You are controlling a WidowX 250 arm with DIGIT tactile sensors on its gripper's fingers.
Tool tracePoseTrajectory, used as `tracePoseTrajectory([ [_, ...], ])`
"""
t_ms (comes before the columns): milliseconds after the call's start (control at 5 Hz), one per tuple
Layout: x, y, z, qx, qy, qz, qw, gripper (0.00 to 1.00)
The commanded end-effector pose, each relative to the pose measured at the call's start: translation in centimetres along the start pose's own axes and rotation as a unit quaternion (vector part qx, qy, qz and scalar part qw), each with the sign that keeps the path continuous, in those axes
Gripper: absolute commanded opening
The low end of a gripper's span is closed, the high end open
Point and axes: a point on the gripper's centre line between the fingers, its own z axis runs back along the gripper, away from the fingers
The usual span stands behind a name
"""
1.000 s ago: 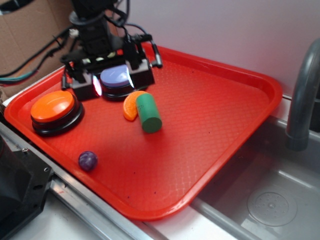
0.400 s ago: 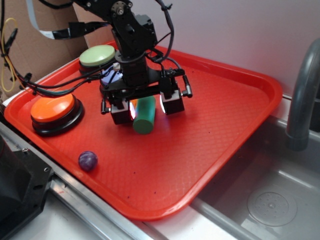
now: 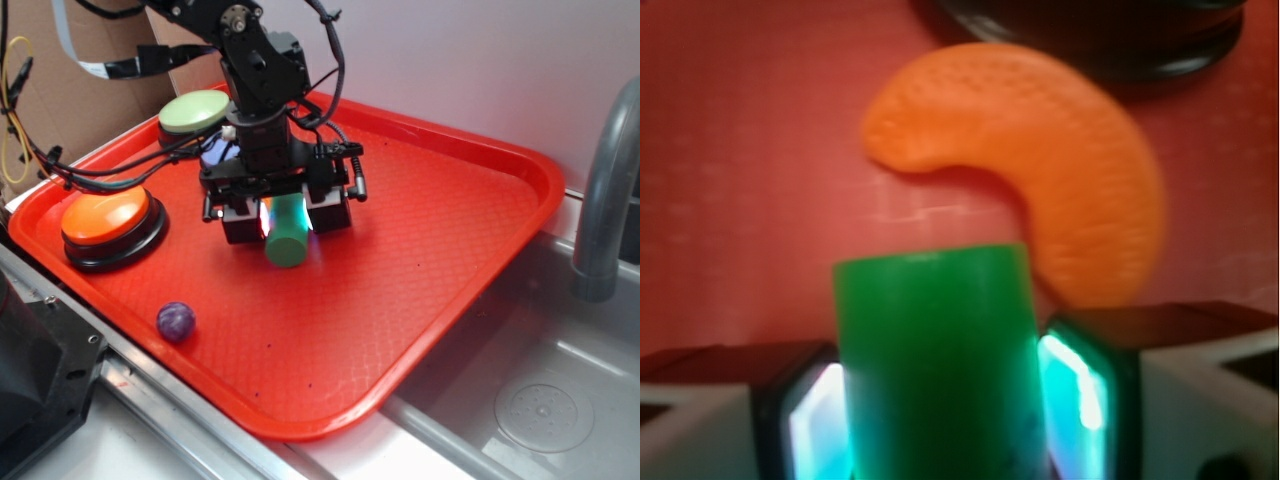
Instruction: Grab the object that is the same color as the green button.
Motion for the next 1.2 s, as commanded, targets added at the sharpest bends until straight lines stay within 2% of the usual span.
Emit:
tracePoseTrajectory([
  [0,3.1,-1.8,6.5,0.013,0.033,-0.2,0.979,0.0],
  [200,3.1,-2.4,11.3,0.022,0.032,-0.322,0.946,0.0],
  [400,4.0,-1.9,15.0,-0.017,0.011,-0.342,0.94,0.0],
  [600,4.6,-1.5,17.7,-0.038,-0.005,-0.37,0.928,0.0],
  [800,4.9,-0.9,19.0,-0.06,-0.028,-0.368,0.927,0.0],
  [1000,5.1,-0.8,18.4,-0.064,-0.008,-0.376,0.924,0.0],
])
